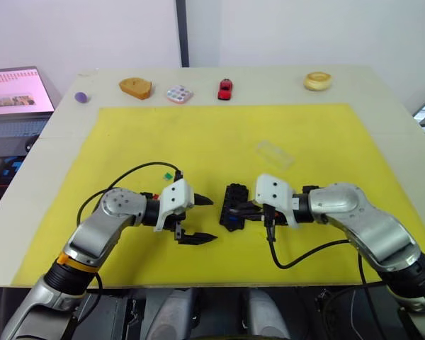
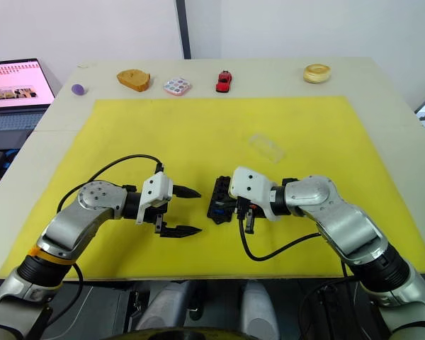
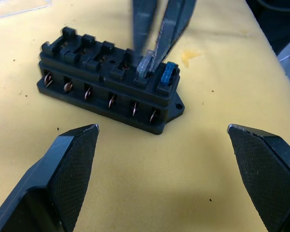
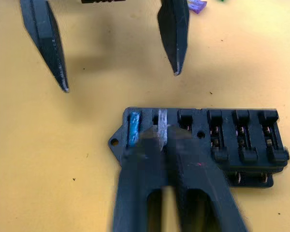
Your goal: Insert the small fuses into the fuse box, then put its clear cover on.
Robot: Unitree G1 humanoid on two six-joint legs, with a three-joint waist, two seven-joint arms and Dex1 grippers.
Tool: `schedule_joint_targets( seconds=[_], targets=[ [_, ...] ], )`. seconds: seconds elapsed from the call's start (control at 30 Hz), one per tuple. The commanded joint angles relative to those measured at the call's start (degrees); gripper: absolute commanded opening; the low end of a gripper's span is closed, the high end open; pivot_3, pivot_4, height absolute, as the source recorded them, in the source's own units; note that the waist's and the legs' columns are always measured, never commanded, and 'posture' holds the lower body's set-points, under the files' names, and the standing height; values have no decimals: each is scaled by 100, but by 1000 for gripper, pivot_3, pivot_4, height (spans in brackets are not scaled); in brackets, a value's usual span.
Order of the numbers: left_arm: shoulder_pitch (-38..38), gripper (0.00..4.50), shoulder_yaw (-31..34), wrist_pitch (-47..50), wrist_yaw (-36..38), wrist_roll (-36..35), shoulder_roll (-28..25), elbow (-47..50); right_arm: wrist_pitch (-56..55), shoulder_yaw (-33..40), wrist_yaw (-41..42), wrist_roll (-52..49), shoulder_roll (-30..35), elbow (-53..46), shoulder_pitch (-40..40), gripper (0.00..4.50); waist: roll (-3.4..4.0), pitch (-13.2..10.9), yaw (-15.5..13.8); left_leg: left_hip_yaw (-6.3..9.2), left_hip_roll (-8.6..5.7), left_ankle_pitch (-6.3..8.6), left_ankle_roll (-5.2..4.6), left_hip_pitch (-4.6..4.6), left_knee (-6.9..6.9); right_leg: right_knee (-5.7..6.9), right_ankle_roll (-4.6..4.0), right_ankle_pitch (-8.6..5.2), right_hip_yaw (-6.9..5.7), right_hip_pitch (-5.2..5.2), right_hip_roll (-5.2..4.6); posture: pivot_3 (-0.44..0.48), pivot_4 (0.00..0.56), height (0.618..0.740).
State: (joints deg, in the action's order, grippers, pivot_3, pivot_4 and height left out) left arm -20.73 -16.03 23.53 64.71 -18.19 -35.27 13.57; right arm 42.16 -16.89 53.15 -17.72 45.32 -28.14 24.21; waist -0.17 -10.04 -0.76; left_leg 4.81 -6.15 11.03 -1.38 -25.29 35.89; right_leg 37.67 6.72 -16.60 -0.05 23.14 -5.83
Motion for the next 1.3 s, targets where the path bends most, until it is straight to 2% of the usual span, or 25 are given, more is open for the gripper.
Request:
schedule_joint_targets(
  seconds=[0.03, 0.23, 0.67, 0.77, 0.8, 0.83, 1.3],
  targets=[
    [-104, 4500, 118, -42, -4, -63, 9, 55, 63, -41, 35, 40, 21, 54, 0, 1421, 0, 0, -2, 0, 0, 0, 0, 0, 0, 0, 0, 0, 0, 0, 0, 0, 150, 740],
    [-108, 4500, 101, -35, -22, -68, 37, 64, 154, 50, 80, -25, 69, -3, 85, 1421, 0, 0, 0, 0, -1, 0, 0, -1, 0, 0, 0, 0, 0, 1, -1, 0, 150, 740],
    [-121, 4500, 108, -64, -4, -47, 39, 27, 693, 559, 330, -888, 15, -222, 527, 1421, -1, -1, 3, 0, -1, 0, 0, -7, 0, 0, 0, 0, 0, 0, -1, 0, 150, 740],
    [-137, 4500, 111, -56, -8, -49, 46, 10, 629, 519, 272, -886, -48, -136, 499, 651, -1, -1, 3, 0, 0, 0, 0, -7, -1, 0, 0, 0, 0, 1, -1, 0, 150, 740],
    [-141, 4500, 113, -54, -11, -48, 48, 7, 580, 487, 254, -856, -66, -98, 473, 242, -1, -1, 3, 0, 0, 0, 0, -7, -2, 0, 0, 0, 0, 0, -1, 0, 150, 740],
    [-142, 4500, 115, -55, -14, -47, 48, 6, 535, 455, 233, -816, -83, -62, 449, 103, 0, -1, 3, 0, 0, 0, 0, -8, -2, 0, 0, 0, 0, 0, -1, 0, 150, 740],
    [-122, 4500, 161, -56, -43, -46, 14, 9, 206, 159, 238, -450, -42, 174, 283, 103, 0, -1, 4, 0, -1, 0, 0, -8, -1, 0, 0, 0, 0, 4, -1, 0, 150, 740]
  ],
)
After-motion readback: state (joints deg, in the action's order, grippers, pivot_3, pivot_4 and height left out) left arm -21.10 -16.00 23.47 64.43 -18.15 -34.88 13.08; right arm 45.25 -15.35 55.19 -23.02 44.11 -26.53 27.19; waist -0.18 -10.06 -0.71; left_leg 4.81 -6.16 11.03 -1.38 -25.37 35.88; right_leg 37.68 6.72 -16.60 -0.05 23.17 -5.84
